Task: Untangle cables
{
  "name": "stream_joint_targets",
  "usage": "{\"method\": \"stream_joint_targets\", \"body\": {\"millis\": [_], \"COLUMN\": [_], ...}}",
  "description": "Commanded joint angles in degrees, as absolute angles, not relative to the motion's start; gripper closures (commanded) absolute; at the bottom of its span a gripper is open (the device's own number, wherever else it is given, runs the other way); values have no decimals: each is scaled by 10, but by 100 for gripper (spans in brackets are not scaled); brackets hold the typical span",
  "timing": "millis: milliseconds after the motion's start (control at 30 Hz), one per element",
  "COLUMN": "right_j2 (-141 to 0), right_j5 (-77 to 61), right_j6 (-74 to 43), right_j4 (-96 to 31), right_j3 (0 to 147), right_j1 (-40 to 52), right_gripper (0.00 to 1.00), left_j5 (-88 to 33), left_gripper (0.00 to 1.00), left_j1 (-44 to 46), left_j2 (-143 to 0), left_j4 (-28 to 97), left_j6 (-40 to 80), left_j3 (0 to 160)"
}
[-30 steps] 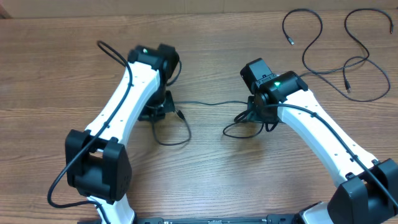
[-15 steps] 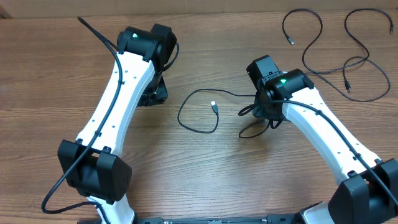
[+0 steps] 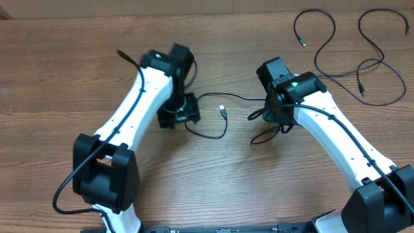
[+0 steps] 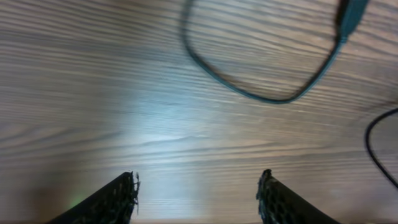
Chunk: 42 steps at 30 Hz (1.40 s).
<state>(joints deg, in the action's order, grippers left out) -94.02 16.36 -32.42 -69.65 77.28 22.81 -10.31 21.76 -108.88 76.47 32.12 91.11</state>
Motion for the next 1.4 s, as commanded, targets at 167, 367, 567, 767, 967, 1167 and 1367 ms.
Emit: {"method": "stream_joint_targets", "body": {"millis": [167,367,567,767,967,1167,1367], "right_j2": [-933,-933,-933,-933,-933,-933,-933], "right_j5": [169,169,169,166,144,144,140], "right_j6": [-330,-330,-330,-330,-330,-330,-330], "right_j4": [-692,-693,-693,-688,-680,-680,-680], "right_j3": [781,781,781,781,781,781,781], "right_j1": [227,227,227,227,227,227,227], "right_gripper": [93,93,93,93,93,93,93], "left_j5": [-119,-100,-81,-61,-26,-18,-4], "left_gripper": [27,28,33,37,44,48,44], "left_j1": [289,315,312,312,315,316,315], "left_j2": [-1089,-1090,-1090,-1091,-1091,-1092,-1094], "left_j4": [642,524,458,456,453,446,433], "left_j6": [568,705,770,770,794,796,795], "left_j3": [810,727,677,676,676,676,676]}}
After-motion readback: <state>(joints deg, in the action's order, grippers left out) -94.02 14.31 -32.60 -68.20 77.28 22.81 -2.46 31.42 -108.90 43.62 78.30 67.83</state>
